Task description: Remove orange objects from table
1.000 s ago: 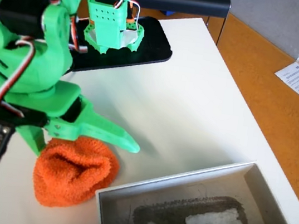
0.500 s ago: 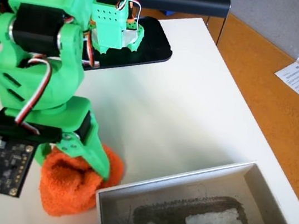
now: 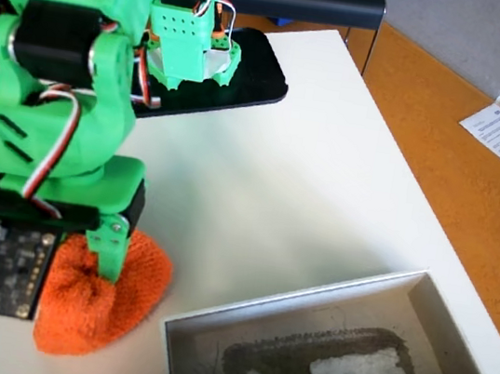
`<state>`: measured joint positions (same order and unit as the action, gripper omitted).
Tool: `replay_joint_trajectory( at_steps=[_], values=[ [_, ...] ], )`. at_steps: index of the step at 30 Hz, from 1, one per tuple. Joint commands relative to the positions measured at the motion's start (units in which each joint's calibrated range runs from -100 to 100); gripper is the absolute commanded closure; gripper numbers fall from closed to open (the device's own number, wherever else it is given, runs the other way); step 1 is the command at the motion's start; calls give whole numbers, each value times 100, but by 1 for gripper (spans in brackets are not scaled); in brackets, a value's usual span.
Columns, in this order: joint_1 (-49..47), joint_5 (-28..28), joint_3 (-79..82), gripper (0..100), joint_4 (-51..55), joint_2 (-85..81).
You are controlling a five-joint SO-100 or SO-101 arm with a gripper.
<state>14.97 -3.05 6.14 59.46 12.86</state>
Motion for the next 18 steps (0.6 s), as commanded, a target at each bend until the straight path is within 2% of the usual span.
replay_joint_trajectory(
  at_steps=[1, 8, 10, 14, 18],
  values=[
    [-325, 225, -1059, 100, 73, -1181],
    [-1426, 493, -4470, 100, 859, -1030],
    [-1892, 474, -4955, 100, 778, -778],
    [-2668, 337, -4829, 100, -113, -274],
    [-2890, 68, -3705, 100, -1735, 162]
  ],
)
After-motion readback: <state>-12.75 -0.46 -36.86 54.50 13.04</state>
